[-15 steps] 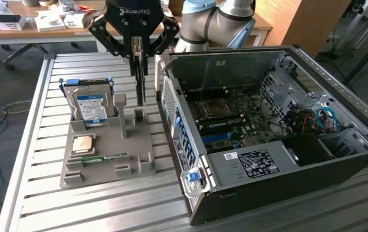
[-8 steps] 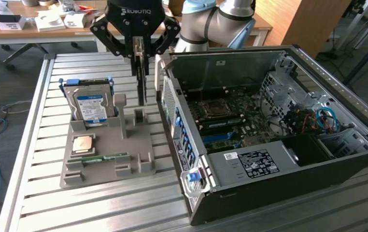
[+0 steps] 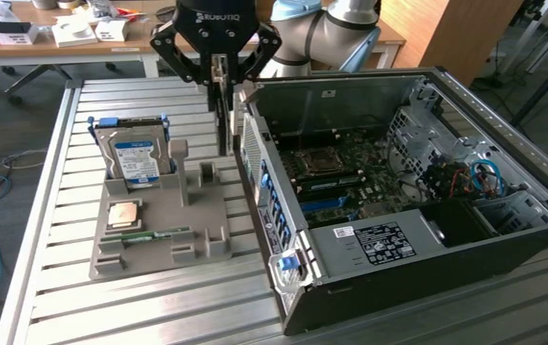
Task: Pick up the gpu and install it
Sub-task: 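Pick up the gpu and move the gpu toward the slot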
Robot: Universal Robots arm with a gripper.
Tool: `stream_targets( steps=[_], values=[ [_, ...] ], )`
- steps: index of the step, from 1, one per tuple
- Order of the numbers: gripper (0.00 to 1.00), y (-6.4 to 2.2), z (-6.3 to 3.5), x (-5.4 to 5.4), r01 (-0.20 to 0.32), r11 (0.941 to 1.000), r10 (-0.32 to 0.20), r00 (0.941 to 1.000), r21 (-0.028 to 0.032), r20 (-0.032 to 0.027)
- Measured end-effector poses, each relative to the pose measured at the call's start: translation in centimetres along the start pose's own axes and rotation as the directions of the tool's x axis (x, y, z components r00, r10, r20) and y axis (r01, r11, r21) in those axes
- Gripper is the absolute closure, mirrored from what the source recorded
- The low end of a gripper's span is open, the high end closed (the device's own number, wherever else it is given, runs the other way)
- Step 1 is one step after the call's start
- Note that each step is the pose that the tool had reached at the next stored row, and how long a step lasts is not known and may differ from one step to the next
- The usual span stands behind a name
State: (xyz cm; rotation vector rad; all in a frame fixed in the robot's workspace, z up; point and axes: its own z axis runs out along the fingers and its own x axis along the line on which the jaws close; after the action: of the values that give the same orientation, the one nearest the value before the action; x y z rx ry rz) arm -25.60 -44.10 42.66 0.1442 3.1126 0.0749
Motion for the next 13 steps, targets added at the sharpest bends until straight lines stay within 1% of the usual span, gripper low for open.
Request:
stream_targets(
  steps=[2,6,13],
  values=[
    [0.73,0.04,0.01,-0.4,0.0,1.0,0.0,1.0,-0.002,-0.0003],
    [0.73,0.12,0.03,-1.4,0.0,1.0,0.0,1.0,-0.0096,-0.001],
    [0.73,0.34,0.09,-3.7,-0.001,0.9997,0.001,1.0,-0.0241,-0.0023]
  ],
)
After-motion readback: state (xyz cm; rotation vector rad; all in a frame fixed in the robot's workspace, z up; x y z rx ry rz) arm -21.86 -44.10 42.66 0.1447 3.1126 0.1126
